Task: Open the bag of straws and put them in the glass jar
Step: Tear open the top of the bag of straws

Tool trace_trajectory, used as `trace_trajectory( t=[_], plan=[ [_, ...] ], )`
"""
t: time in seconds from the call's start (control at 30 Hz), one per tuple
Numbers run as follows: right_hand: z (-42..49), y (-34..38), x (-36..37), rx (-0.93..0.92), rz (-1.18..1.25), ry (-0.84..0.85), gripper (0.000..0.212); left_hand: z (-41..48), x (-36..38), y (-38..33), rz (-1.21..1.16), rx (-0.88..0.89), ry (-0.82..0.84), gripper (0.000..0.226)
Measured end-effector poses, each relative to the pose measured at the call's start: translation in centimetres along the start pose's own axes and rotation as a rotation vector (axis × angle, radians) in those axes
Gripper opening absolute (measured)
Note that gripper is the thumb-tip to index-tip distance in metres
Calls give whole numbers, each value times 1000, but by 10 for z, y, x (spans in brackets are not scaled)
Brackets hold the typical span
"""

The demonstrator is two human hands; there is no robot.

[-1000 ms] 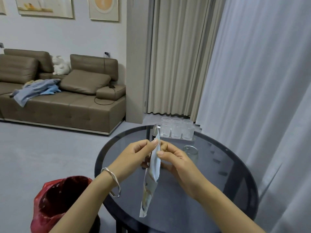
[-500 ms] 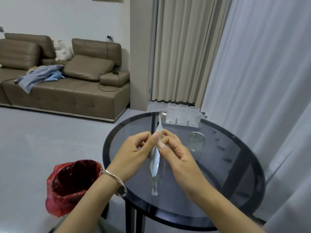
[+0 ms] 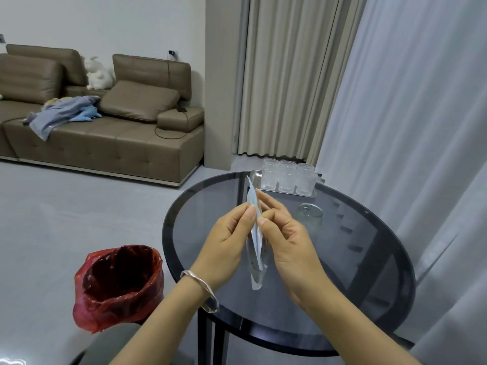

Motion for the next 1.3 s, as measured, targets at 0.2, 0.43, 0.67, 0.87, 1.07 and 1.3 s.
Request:
trace_trajectory(
  t=[0.2, 0.43, 0.67, 0.87, 1.07, 1.3],
  plan=[
    [7, -6, -9, 1, 86, -17, 31, 6, 6, 2, -55, -21, 21, 43],
    [19, 1, -27, -39, -14, -51, 20, 16, 3, -2, 64, 5, 49, 34],
    [47, 14, -44, -30, -678, -60, 21, 39, -12, -11, 470, 129, 62, 41],
    [78, 1, -53, 29, -482, -128, 20, 68, -30, -10, 887, 45, -99, 41],
    [108, -21, -61, 101, -150, -235, 19, 52, -8, 58, 154, -721, 181, 101],
    [119, -40, -55, 120, 148, -225, 24, 91, 6, 85, -1059, -545, -269, 74]
  ],
)
Point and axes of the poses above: each hand's wrist, its own z-axis towards the middle knuckle, its own x-axis out of the palm, y = z × x, the point moved 6 cm from there along z, towards the middle knuckle, and after that the axes turned 8 degrees about -z, right-handed, at the moved point
